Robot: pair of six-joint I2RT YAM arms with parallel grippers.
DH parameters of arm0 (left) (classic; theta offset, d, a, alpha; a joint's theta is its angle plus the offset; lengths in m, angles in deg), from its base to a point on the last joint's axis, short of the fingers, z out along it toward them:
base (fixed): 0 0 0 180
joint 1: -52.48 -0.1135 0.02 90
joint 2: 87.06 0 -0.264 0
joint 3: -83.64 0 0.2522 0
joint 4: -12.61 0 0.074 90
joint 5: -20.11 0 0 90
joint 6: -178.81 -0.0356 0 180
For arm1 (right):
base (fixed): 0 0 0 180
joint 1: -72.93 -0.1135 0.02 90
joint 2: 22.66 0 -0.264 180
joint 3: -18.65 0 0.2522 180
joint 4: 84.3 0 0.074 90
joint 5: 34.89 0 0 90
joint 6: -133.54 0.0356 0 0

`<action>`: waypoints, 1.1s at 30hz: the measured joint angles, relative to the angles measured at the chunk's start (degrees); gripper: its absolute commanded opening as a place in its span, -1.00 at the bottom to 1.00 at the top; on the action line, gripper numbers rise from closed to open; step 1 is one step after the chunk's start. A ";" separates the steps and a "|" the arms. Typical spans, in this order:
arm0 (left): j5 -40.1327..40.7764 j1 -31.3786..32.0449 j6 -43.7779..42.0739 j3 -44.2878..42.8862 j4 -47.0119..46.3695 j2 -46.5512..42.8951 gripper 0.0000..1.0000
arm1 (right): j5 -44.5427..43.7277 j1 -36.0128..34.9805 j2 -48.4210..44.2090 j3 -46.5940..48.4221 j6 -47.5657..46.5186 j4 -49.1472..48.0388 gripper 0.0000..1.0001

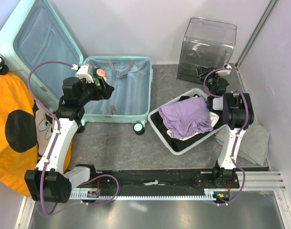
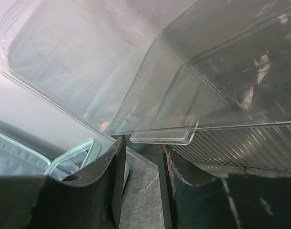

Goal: Open, take out, and arrange the luggage
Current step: Open the storage box at the center of the board.

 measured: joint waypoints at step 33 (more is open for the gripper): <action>-4.92 0.00 0.04 1.14 -2.80 0.00 0.83 | 6.51 0.33 -16.96 -1.03 -8.07 2.25 -0.16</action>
